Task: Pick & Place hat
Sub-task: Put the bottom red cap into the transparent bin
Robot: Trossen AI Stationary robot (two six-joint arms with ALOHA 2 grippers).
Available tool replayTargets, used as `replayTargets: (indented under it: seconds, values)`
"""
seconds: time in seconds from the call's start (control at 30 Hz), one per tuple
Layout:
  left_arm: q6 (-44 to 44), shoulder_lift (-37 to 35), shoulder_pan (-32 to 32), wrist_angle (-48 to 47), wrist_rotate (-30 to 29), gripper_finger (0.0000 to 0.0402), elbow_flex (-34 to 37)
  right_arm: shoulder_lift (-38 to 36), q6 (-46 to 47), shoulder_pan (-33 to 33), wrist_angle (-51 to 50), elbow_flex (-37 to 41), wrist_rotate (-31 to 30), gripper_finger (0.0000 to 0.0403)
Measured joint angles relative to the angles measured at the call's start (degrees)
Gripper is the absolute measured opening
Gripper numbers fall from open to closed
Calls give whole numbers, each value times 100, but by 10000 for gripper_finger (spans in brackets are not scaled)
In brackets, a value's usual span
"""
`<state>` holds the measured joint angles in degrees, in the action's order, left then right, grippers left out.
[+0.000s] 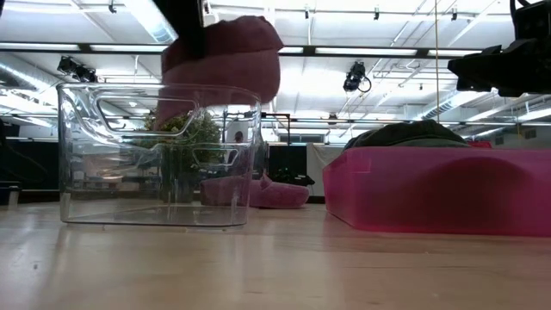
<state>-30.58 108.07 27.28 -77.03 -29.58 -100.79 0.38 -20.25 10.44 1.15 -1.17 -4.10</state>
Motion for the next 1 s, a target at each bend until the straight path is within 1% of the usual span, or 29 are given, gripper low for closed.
replayTargets:
  seconds: [0.13,0.27,0.37,0.47,0.6,0.73,0.83,1.0]
  values:
    - [219,194,76,-229,224,17,0,0,2,-1,6,0,2,39]
    - [-299,190,41,-441,233,12,0,0,1,0,7,0,2,39]
    - [-352,189,38,-416,248,11,0,0,2,0,9,0,2,39]
    - [-374,186,23,-381,491,16,0,0,2,0,9,0,2,39]
    - [-633,186,29,-372,540,16,0,0,1,-2,9,0,2,39]
    - [-830,186,31,-306,719,16,0,0,0,0,8,0,2,39]
    - [-963,186,32,-147,711,34,0,0,0,0,7,0,2,39]
    - [-936,184,31,-121,671,72,0,0,1,0,7,0,2,39]
